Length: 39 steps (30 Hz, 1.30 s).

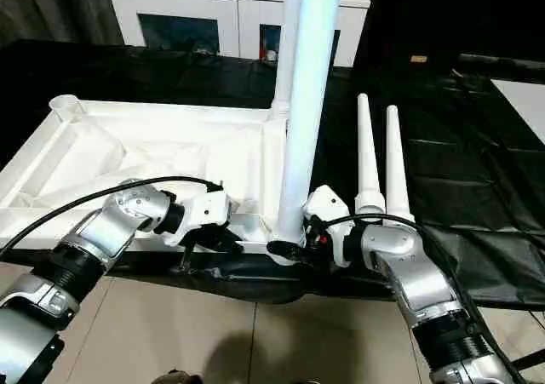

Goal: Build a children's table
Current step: Rotate leg to tighten

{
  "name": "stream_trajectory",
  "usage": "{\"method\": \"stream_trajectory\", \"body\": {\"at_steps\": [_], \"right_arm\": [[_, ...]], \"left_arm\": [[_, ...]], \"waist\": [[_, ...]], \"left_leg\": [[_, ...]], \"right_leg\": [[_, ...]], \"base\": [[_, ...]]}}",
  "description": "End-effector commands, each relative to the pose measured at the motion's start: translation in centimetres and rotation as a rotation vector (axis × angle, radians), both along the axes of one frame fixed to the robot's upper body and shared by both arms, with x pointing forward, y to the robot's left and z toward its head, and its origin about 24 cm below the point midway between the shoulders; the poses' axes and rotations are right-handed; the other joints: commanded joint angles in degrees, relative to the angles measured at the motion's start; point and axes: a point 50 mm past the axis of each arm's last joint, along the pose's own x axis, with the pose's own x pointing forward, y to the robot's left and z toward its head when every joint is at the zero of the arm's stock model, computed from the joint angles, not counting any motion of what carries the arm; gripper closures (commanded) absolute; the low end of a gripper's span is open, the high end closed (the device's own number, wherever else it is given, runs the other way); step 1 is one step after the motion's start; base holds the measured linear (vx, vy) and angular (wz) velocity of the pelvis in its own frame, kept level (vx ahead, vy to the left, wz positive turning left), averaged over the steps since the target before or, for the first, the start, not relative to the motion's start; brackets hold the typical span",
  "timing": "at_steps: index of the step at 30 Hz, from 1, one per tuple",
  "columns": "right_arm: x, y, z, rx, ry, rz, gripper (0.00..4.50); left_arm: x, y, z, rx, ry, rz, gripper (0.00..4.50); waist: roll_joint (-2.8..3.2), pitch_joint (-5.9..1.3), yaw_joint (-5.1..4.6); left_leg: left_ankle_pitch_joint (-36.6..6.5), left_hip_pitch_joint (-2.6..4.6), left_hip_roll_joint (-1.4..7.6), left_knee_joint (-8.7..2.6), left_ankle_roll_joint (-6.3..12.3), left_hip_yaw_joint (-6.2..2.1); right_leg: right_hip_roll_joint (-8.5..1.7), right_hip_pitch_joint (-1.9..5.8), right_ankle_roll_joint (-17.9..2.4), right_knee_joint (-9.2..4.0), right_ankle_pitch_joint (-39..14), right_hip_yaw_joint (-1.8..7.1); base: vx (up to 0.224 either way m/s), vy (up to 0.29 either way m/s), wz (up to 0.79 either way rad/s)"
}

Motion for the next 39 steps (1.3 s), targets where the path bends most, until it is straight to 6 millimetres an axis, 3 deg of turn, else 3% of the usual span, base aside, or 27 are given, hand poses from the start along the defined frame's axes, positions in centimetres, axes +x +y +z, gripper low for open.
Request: {"method": "stream_trajectory", "body": {"at_steps": [1,6,12,13,17,18,19,21,25,26,27,28,29,31,33,39], "right_arm": [[0.1,0.1,0.3,0.028,-0.008,0.003,1.76],[1.1,0.0,-0.3,0.029,-0.018,-0.143,1.76],[3.8,0.3,-2.1,0.062,0.007,-0.598,1.78],[4.1,0.5,-2.3,0.066,0.014,-0.659,1.78],[5.3,1.5,-3.2,0.071,0.052,-0.890,1.78],[5.3,1.5,-3.2,0.071,0.054,-0.902,1.78],[5.7,2.4,-3.6,0.075,0.072,-0.981,1.78],[6.1,3.4,-3.7,0.082,0.084,-1.030,1.78],[6.6,5.4,-2.9,0.122,0.050,-0.973,1.78],[6.7,5.6,-2.7,0.136,0.042,-0.962,1.43],[6.8,5.9,-2.3,0.156,0.024,-0.941,1.43],[6.9,5.9,-2.0,0.160,-0.002,-0.923,1.08],[7.0,5.8,-1.8,0.158,-0.017,-0.910,1.06],[7.0,5.6,-1.6,0.149,-0.040,-0.893,0.88],[7.1,5.2,-1.3,0.150,-0.072,-0.880,0.66],[6.8,3.7,-1.0,0.077,-0.144,-0.803,0.31]], "left_arm": [[-0.1,-0.4,0.4,0.010,-0.030,-0.027,4.50],[0.7,-0.3,0.3,0.007,-0.063,0.071,4.50],[3.2,-1.3,0.7,-0.077,-0.153,0.364,4.50],[3.5,-1.5,0.7,-0.085,-0.169,0.412,4.50],[4.5,-2.4,0.9,-0.131,-0.191,0.584,4.50],[4.6,-2.4,1.0,-0.133,-0.191,0.591,4.50],[4.9,-3.1,1.1,-0.147,-0.210,0.649,4.50],[5.1,-3.8,1.1,-0.161,-0.222,0.687,4.50],[5.1,-4.4,1.3,-0.159,-0.255,0.639,4.50],[5.0,-4.4,1.3,-0.158,-0.259,0.632,4.50],[5.0,-4.3,1.2,-0.149,-0.263,0.624,4.50],[5.0,-4.0,1.1,-0.139,-0.262,0.621,4.50],[4.9,-3.8,1.1,-0.136,-0.261,0.618,4.50],[4.9,-3.6,1.0,-0.130,-0.264,0.602,4.50],[4.8,-3.3,0.9,-0.122,-0.264,0.588,4.50],[4.4,-2.3,0.9,-0.102,-0.262,0.518,4.50]], "waist": [[-0.47,-3.87,-0.18],[-0.35,-3.83,-0.38],[-0.55,-3.68,-2.02],[-0.49,-3.78,-2.16],[-0.43,-3.64,-2.72],[0.28,-3.79,-2.69],[-0.05,-3.84,-3.03],[-0.01,-3.87,-3.34],[-0.14,-4.03,-3.01],[-0.15,-4.02,-3.01],[-0.40,-4.09,-2.93],[-0.40,-4.10,-2.82],[-0.32,-4.09,-2.79],[-0.34,-4.32,-2.99],[-0.29,-4.45,-2.80],[-0.35,-4.42,-2.35]], "left_leg": [[-20.3,1.51,2.14,-4.10,0.49,-1.01],[-20.4,1.50,2.07,-4.10,-0.05,-1.04],[-24.5,1.61,1.54,-4.02,-1.77,-1.46],[-24.6,1.54,1.56,-4.06,-1.82,-1.69],[-25.4,1.68,1.41,-3.93,-1.71,-1.51],[-25.4,1.80,1.38,-3.86,-1.89,-1.62],[-25.4,1.58,1.38,-3.91,-1.81,-1.61],[-26.0,1.83,1.28,-3.79,-1.96,-1.54],[-24.0,1.41,1.39,-3.95,-0.57,-1.37],[-23.6,1.33,1.40,-3.97,-0.48,-1.33],[-22.9,1.28,1.40,-3.94,-0.13,-1.19],[-22.0,1.23,1.43,-3.92,0.22,-1.13],[-21.9,1.17,1.40,-3.92,0.45,-1.12],[-19.1,0.36,1.37,-4.04,0.75,-1.37],[-17.7,0.77,1.49,-3.77,1.12,-1.08],[-15.3,0.85,1.55,-3.56,2.13,-0.79]], "right_leg": [[-2.81,2.11,-11.2,-3.82,-20.0,1.94],[-2.81,1.89,-11.3,-3.82,-20.4,1.90],[-2.80,1.48,-8.7,-4.81,-28.7,1.40],[-2.88,1.67,-8.4,-4.86,-29.0,1.27],[-2.68,1.20,-8.7,-5.04,-28.3,1.28],[-2.81,1.25,-8.8,-4.96,-28.1,1.30],[-2.69,1.39,-8.8,-5.04,-27.2,1.21],[-2.61,1.11,-8.8,-5.15,-27.3,1.16],[-2.52,1.53,-9.5,-4.70,-22.5,1.41],[-2.47,1.62,-9.7,-4.58,-21.7,1.44],[-2.47,1.69,-10.0,-4.48,-20.6,1.47],[-2.56,1.82,-10.4,-4.35,-19.8,1.54],[-2.57,1.88,-10.5,-4.29,-19.6,1.54],[-2.61,2.72,-10.5,-3.75,-17.7,1.41],[-2.55,2.23,-11.3,-3.66,-15.5,1.55],[-2.44,2.37,-12.4,-3.36,-12.7,1.61]], "base": [[0.000,0.000,0.00],[0.000,0.000,0.00],[0.000,0.000,0.00],[0.000,0.000,0.00],[0.000,0.000,0.00],[0.000,0.000,0.00],[0.000,0.000,0.00],[0.000,0.000,0.00],[0.000,0.000,0.00],[0.000,0.000,0.00],[0.000,0.000,0.00],[0.000,0.000,0.00],[0.000,0.000,0.00],[0.000,0.000,0.00],[0.000,0.000,0.00],[0.000,0.000,0.00]]}}
